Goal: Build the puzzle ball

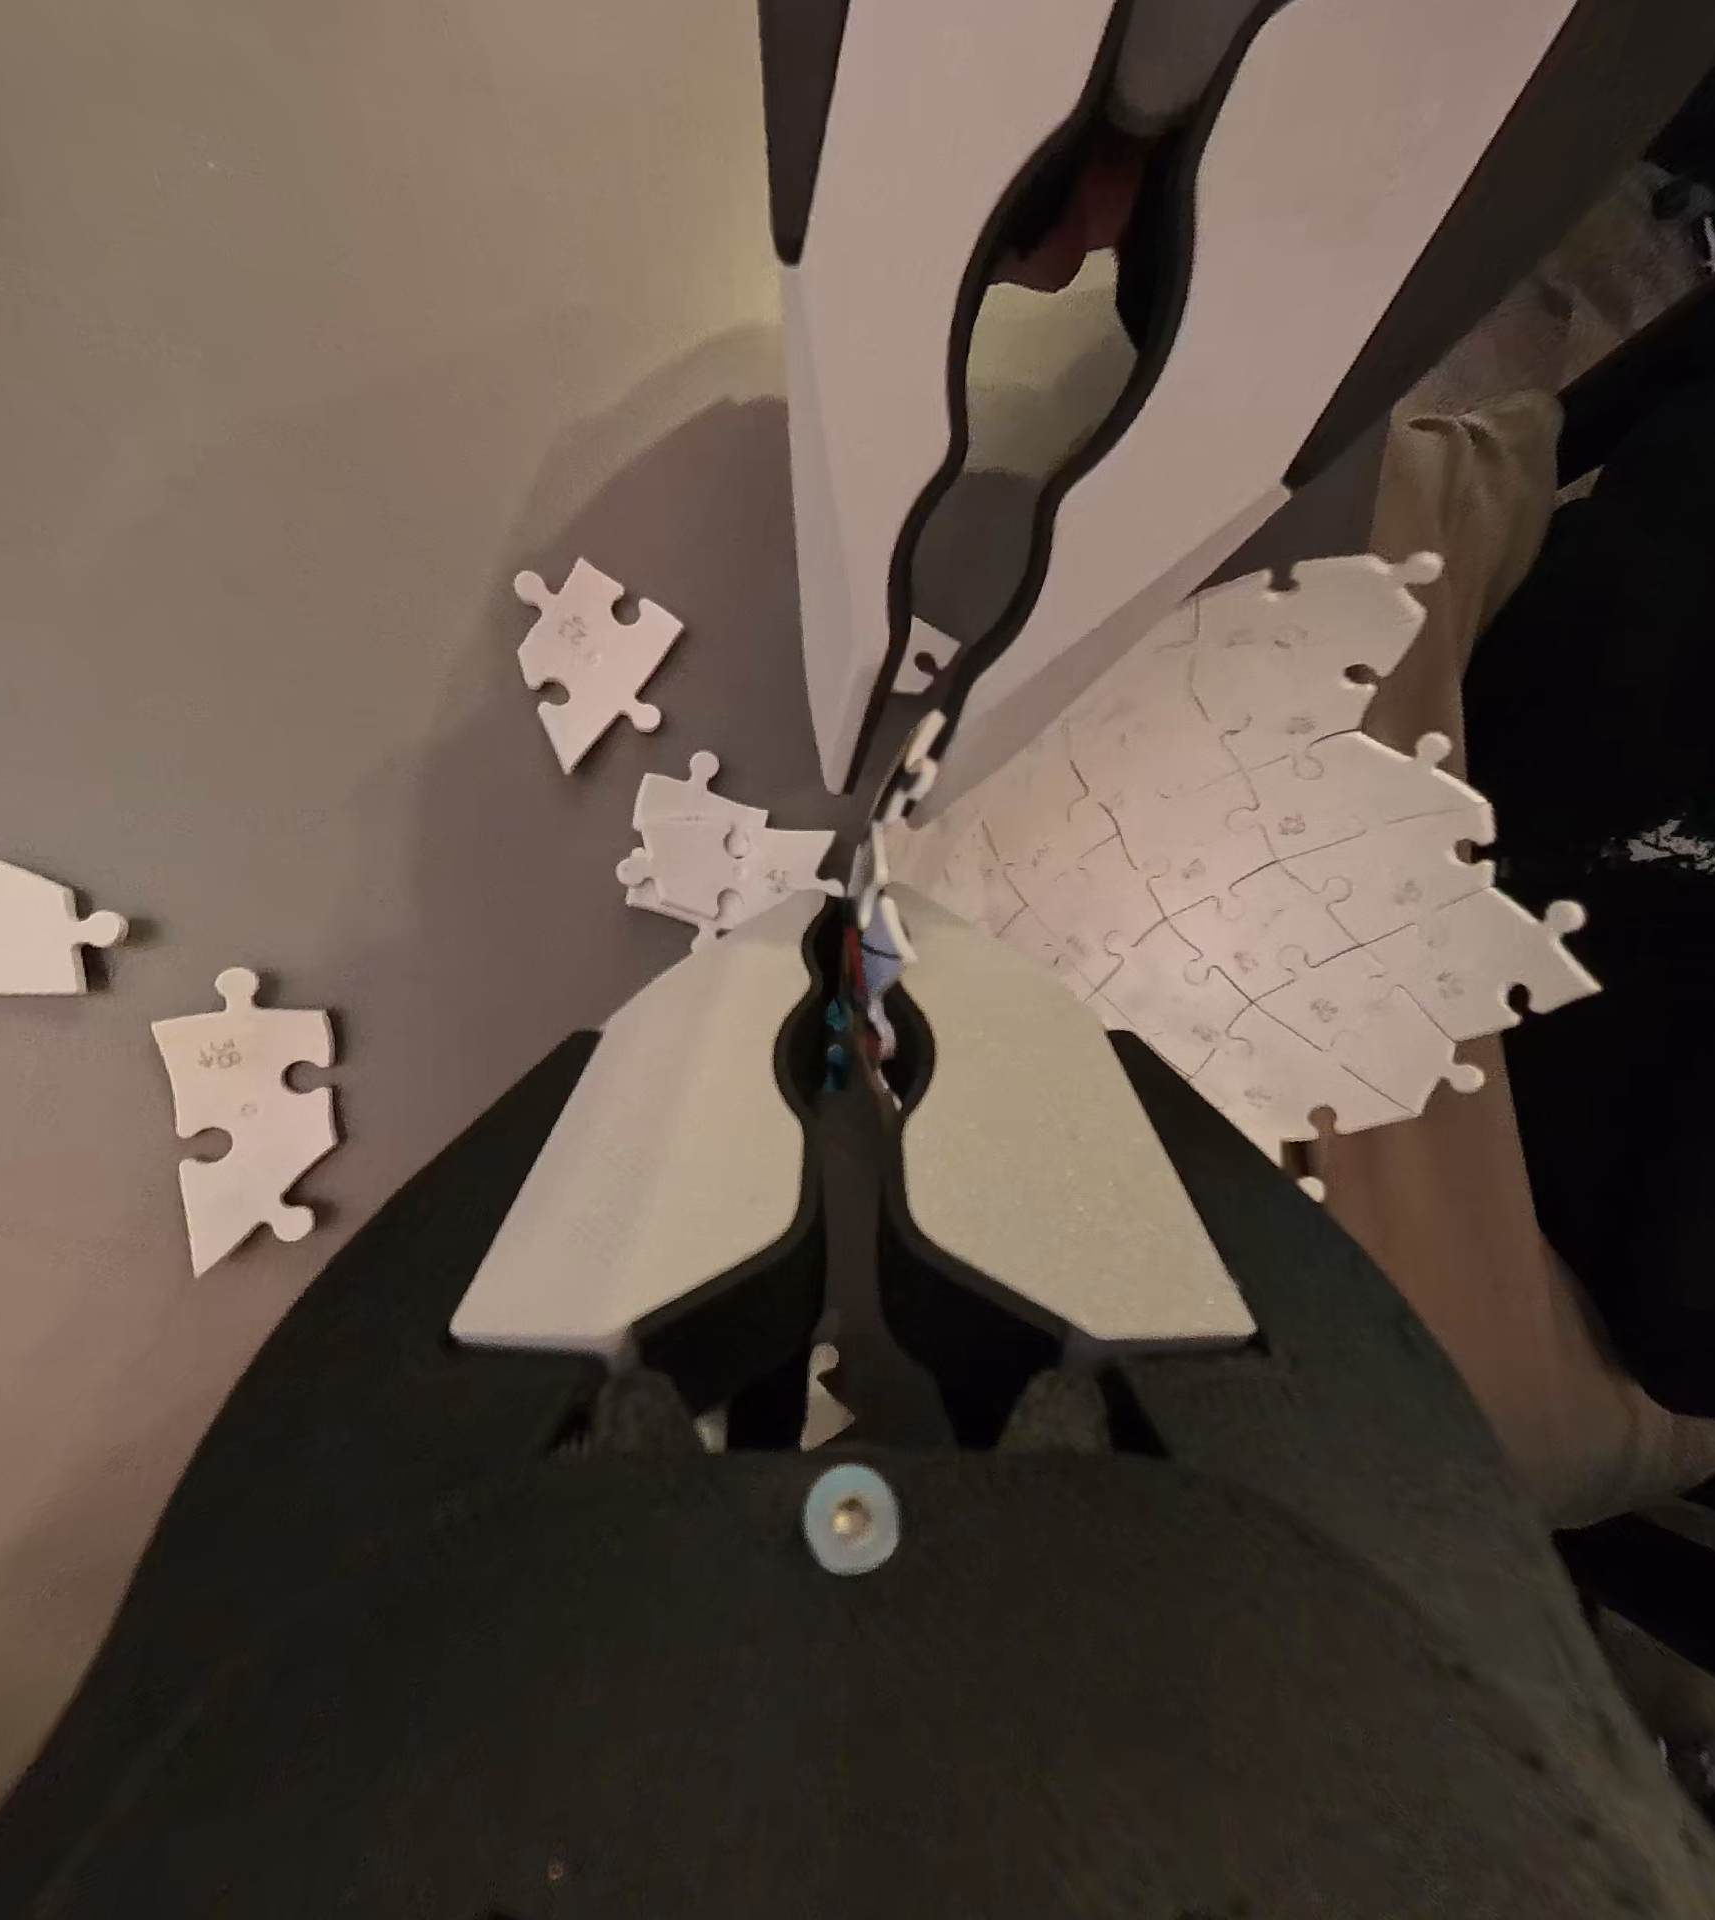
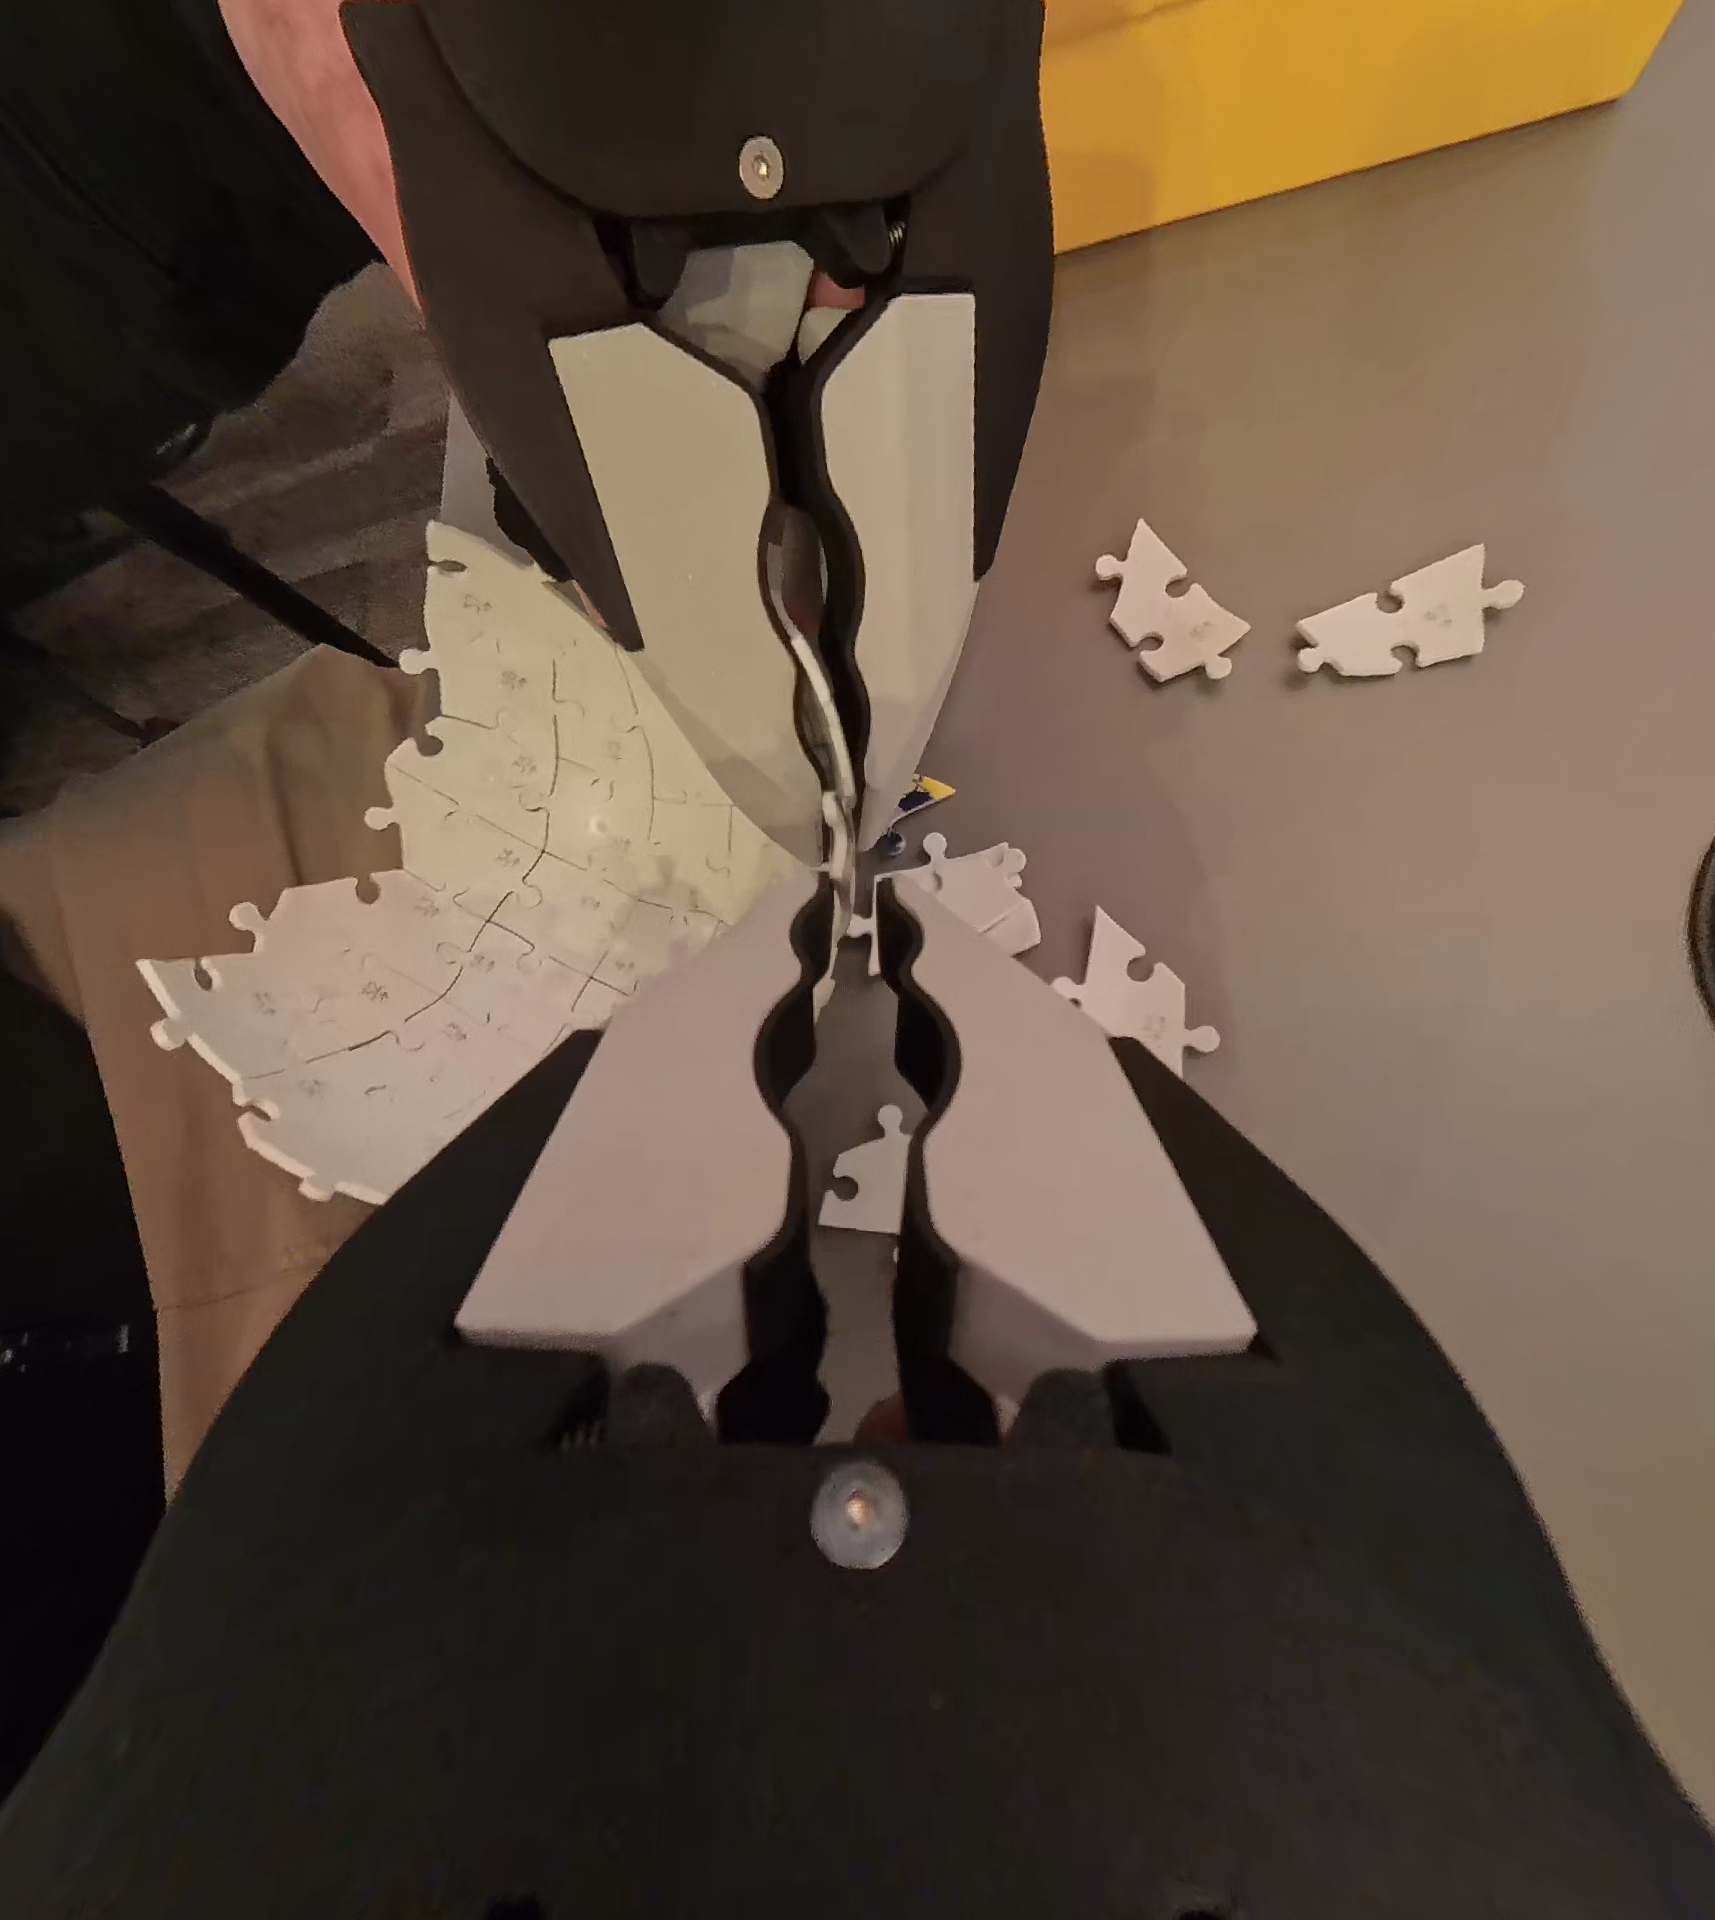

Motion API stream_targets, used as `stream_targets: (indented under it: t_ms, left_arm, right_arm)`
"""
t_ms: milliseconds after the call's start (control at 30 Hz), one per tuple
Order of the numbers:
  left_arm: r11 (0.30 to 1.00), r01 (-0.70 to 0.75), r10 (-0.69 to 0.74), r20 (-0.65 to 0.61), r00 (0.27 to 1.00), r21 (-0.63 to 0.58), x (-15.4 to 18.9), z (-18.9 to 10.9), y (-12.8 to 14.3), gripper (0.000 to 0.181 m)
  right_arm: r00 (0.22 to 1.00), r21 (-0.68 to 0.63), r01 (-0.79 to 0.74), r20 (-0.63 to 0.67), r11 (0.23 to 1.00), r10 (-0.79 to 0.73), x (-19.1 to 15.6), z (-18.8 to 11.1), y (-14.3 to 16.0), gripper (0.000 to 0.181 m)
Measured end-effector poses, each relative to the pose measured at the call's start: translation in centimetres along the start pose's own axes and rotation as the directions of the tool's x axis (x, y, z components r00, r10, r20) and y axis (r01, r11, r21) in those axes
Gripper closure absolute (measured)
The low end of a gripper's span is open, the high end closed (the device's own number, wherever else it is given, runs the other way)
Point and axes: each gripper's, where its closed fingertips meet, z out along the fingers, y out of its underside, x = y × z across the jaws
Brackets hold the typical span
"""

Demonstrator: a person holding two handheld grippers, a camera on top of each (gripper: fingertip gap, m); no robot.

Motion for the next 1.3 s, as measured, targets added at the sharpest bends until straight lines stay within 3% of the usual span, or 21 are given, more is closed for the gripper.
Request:
stream_targets:
  t_ms: [233,433,767,900,1300]
  left_arm:
    - [1.000,-0.003,0.003,-0.004,1.000,-0.006,0.1,0.2,0.1,0.178]
    - [1.000,-0.007,0.007,-0.006,1.000,-0.015,0.2,0.3,0.2,0.179]
    - [1.000,-0.011,0.010,-0.014,1.000,-0.018,0.5,0.0,0.2,0.177]
    - [0.999,-0.011,0.011,-0.003,1.000,-0.044,0.5,-0.4,0.8,0.167]
    - [0.998,-0.018,0.020,0.037,0.999,-0.052,0.0,-0.5,0.7,0.178]
  right_arm:
    - [0.999,-0.058,-0.027,0.033,0.998,0.029,-0.3,0.9,1.1,0.171]
    - [0.998,-0.104,-0.030,0.047,0.994,0.035,-0.7,2.0,1.7,0.179]
    - [0.994,-0.084,-0.067,0.082,0.994,0.074,-1.0,1.8,1.4,0.181]
    - [0.992,-0.080,-0.085,0.085,0.993,0.091,-0.8,2.0,1.5,0.180]
    - [0.988,-0.080,-0.112,0.093,0.990,0.119,-0.7,1.8,1.5,0.181]
